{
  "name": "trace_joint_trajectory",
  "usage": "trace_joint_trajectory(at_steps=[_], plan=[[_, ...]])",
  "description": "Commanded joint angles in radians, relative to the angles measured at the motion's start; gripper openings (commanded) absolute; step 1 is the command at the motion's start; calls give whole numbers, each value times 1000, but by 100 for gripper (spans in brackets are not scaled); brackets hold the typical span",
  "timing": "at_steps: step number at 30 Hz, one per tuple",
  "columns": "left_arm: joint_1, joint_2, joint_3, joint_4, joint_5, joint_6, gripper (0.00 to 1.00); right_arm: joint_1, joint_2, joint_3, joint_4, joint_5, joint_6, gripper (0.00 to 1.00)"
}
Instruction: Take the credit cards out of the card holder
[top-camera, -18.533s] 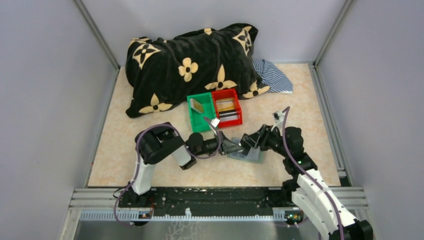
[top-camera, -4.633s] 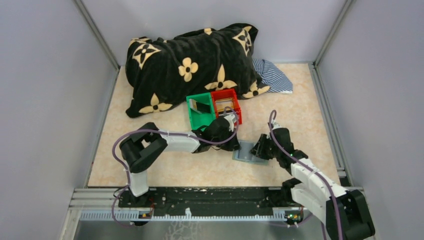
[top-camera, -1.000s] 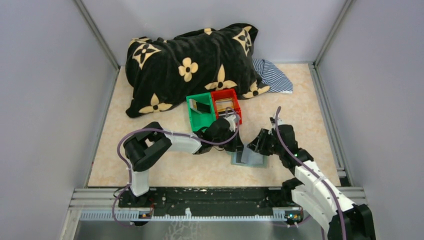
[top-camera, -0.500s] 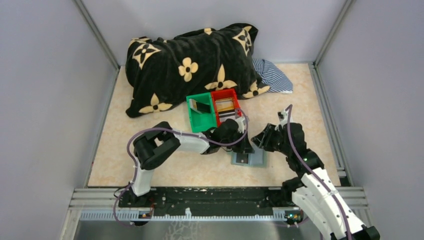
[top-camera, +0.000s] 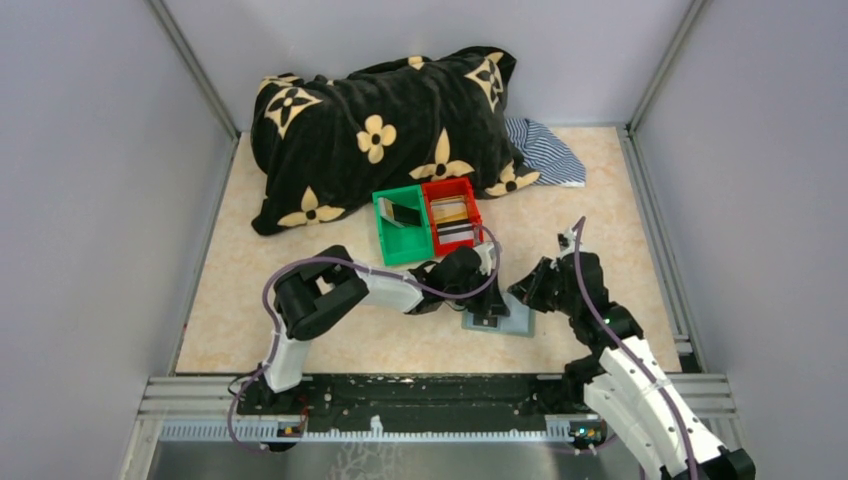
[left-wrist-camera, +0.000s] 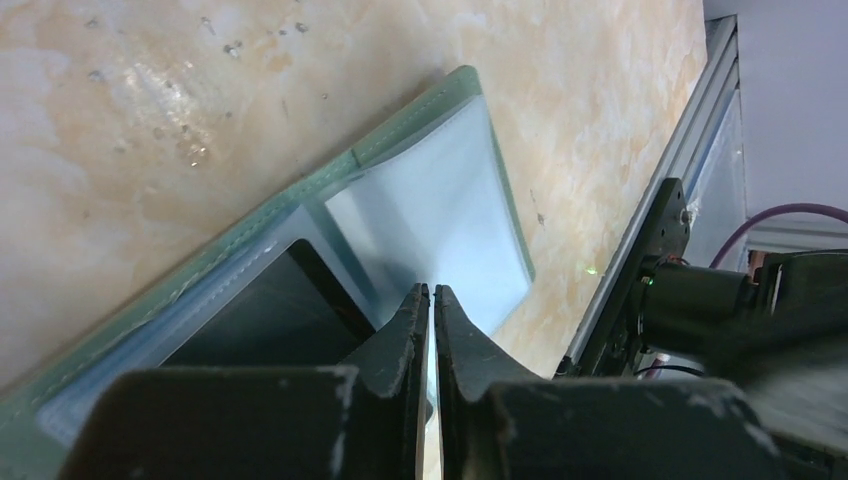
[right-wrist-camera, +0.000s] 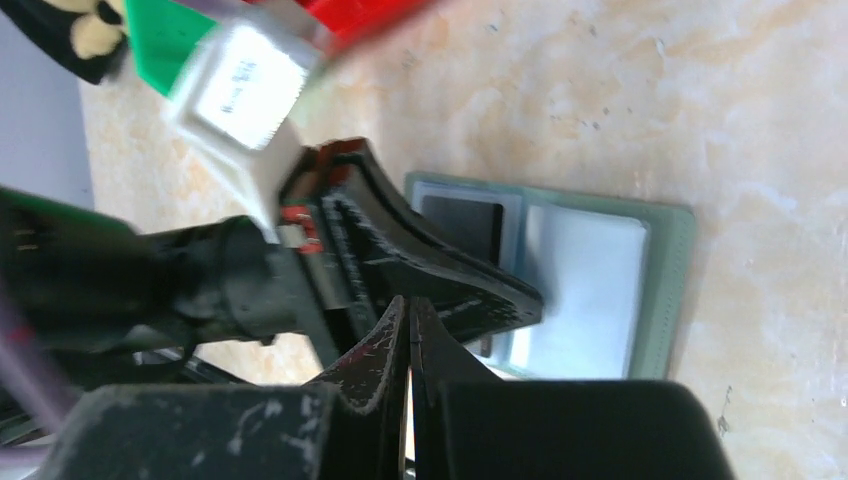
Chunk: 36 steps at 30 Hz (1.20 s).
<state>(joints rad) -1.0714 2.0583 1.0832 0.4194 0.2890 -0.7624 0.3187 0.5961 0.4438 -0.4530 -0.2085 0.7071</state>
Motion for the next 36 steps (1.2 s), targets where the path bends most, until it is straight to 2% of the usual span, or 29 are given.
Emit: trace_joint_trajectory(at_steps=[1,13,15,18,21,36], plan=[[1,-68,-31,-1,-35,28,11,-9,38,-53,73,2,33,0],[18,-181,-70,-10,-40,45,10,-9,113,-183,238,-76,30,0],[41,-198,-113,23,-17,24,10,-9,138,-198,269,-94,26,0],[80,-249,-246,165,14,-35,9,-9,156,-226,307,-117,32,0],[102,-274,-304,158,5,-38,9,-9,152,-234,320,-122,34,0],[98,-213,-347,164,2,-52,9,-9,163,-241,340,-132,26,0]])
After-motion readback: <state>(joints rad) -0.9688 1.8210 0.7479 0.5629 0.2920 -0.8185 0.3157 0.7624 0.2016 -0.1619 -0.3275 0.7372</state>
